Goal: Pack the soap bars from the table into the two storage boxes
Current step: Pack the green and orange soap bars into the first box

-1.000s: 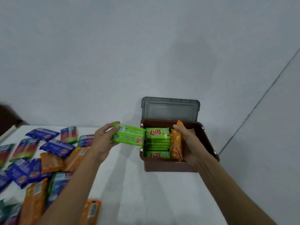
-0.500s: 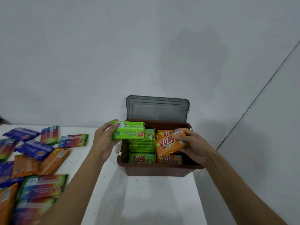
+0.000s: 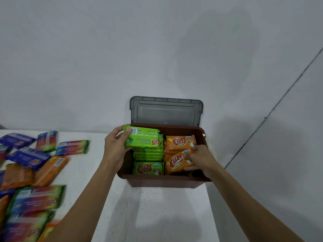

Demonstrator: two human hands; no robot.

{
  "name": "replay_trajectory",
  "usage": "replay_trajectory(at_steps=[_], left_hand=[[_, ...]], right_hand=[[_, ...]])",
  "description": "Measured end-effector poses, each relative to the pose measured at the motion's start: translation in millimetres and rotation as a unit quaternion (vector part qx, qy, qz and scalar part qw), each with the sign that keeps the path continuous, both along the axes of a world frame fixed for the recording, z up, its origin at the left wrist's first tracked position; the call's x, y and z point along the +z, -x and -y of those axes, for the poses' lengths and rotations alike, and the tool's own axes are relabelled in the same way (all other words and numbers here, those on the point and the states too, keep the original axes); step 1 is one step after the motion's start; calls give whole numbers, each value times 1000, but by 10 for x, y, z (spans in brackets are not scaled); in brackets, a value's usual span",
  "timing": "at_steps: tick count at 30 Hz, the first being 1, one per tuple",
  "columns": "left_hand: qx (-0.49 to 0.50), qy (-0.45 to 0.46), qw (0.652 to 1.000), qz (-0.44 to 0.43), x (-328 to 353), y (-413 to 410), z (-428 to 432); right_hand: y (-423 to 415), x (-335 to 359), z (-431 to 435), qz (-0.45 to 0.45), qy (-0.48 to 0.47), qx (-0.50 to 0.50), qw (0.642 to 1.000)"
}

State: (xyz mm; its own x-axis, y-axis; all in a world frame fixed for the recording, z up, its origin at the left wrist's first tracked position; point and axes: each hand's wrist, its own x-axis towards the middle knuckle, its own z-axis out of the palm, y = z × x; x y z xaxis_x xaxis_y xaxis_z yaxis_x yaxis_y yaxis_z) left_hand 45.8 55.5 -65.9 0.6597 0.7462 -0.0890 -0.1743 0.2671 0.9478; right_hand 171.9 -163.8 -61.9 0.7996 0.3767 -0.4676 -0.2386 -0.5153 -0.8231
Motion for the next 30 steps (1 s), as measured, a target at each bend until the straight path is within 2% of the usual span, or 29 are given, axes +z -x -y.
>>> replay_trajectory(at_steps=[2, 5, 11, 16, 19, 23, 25, 28, 30], left_hand=[[-2, -11, 1000, -3, -16, 6, 2], [2, -7, 1000, 1, -32, 23, 4], [4, -3, 1000, 3, -42, 8, 0], [1, 0, 1000, 8, -34, 22, 5], [-4, -4, 1000, 6, -26, 28, 15], [-11, 0, 1000, 2, -9, 38, 12], [-13, 1, 1000, -1, 5, 42, 11], [-21, -2, 1000, -7, 20, 40, 9], [-32, -4, 999, -10, 31, 49, 10]], right_hand=[[-15, -63, -22, 19, 33, 8, 999], [-57, -117, -46, 101, 129, 45, 985], [-29, -83, -101, 235, 309, 127, 913], [78, -124, -103, 301, 343, 172, 873], [95, -141, -98, 320, 348, 174, 864], [59, -103, -88, 305, 339, 180, 872], [20, -54, -102, 312, 296, 158, 889], [14, 110, -172, 317, 168, 132, 924], [80, 208, -247, 247, 24, 113, 962]])
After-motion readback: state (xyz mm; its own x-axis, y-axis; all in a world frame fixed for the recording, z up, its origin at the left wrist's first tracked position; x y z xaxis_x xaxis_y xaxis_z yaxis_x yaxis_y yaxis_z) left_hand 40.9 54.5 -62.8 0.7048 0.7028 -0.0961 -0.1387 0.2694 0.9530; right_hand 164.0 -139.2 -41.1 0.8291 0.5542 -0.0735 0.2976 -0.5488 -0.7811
